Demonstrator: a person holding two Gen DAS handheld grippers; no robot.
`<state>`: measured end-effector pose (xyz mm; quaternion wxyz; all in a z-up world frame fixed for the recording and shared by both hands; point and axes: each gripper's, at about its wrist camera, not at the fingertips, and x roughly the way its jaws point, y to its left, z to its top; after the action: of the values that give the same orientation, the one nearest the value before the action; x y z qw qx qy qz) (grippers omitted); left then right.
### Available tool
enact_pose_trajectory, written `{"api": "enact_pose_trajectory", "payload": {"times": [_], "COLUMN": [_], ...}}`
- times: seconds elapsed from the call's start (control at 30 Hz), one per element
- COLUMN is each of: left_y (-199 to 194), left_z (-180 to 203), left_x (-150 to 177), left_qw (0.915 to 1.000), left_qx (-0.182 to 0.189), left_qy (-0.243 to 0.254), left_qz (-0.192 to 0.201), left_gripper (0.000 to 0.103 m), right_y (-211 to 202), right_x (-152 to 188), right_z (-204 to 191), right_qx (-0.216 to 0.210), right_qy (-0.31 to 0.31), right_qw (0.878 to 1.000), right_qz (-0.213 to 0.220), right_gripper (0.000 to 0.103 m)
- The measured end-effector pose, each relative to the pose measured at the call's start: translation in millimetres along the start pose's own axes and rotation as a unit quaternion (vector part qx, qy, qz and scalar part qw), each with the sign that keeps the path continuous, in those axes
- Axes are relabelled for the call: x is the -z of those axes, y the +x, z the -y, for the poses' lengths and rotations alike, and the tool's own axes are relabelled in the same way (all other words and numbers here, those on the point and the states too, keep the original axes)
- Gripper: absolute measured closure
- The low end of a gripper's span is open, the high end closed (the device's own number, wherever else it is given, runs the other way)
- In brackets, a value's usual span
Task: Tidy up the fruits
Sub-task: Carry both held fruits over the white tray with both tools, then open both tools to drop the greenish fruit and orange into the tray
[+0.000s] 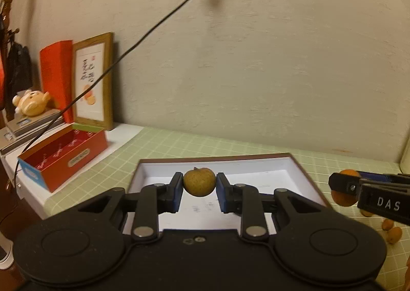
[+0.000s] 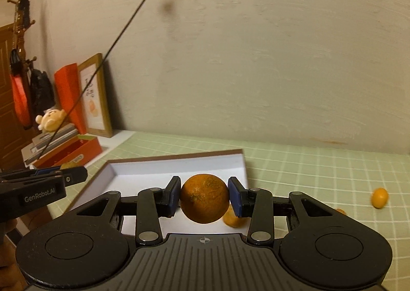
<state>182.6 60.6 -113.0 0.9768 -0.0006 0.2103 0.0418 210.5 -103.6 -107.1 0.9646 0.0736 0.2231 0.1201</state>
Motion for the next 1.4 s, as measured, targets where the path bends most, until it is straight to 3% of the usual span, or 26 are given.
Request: {"api": "enact_pose_trajectory", "payload": {"times": [0.37, 1.2, 1.23, 1.27, 1.3, 1.33, 1.4], "left_y": [12, 64, 65, 68, 70, 72, 73], "left_z": [-31, -47, -47, -47, -47, -49, -55], "left_x": [1, 10, 9, 9, 9, 9, 8], "left_qw": [0.9994, 0.9968, 0.9966, 0.9964, 0.9957, 0.9948, 0.994], "left_qx": [-0.021, -0.043, -0.046, -0.05, -0.059, -0.066, -0.064], "left_qy": [-0.025, -0.036, -0.036, -0.034, -0.034, -0.039, -0.054], "left_qz": [-0.013, -0.057, -0.058, -0.059, -0.063, -0.067, -0.071], "left_gripper": [0.085, 0.084, 0.082, 0.072, 0.069, 0.062, 0.059], "right_y": [27, 87, 88, 91, 93, 93, 89], "right_x": [-10, -6, -5, -5, -6, -6, -8], "right_z": [-20, 4, 4, 5, 6, 7, 8], "right_qx": [-0.01, 0.013, 0.017, 0.02, 0.022, 0.025, 0.035], "right_qy": [-0.019, -0.001, -0.001, 0.0, 0.002, 0.006, 0.011], "right_qw": [1.0, 0.999, 0.999, 0.998, 0.998, 0.998, 0.999], "right_qz": [-0.012, -0.05, -0.05, -0.052, -0.054, -0.049, -0.027], "right_gripper": [0.062, 0.062, 0.062, 0.062, 0.056, 0.039, 0.029]}}
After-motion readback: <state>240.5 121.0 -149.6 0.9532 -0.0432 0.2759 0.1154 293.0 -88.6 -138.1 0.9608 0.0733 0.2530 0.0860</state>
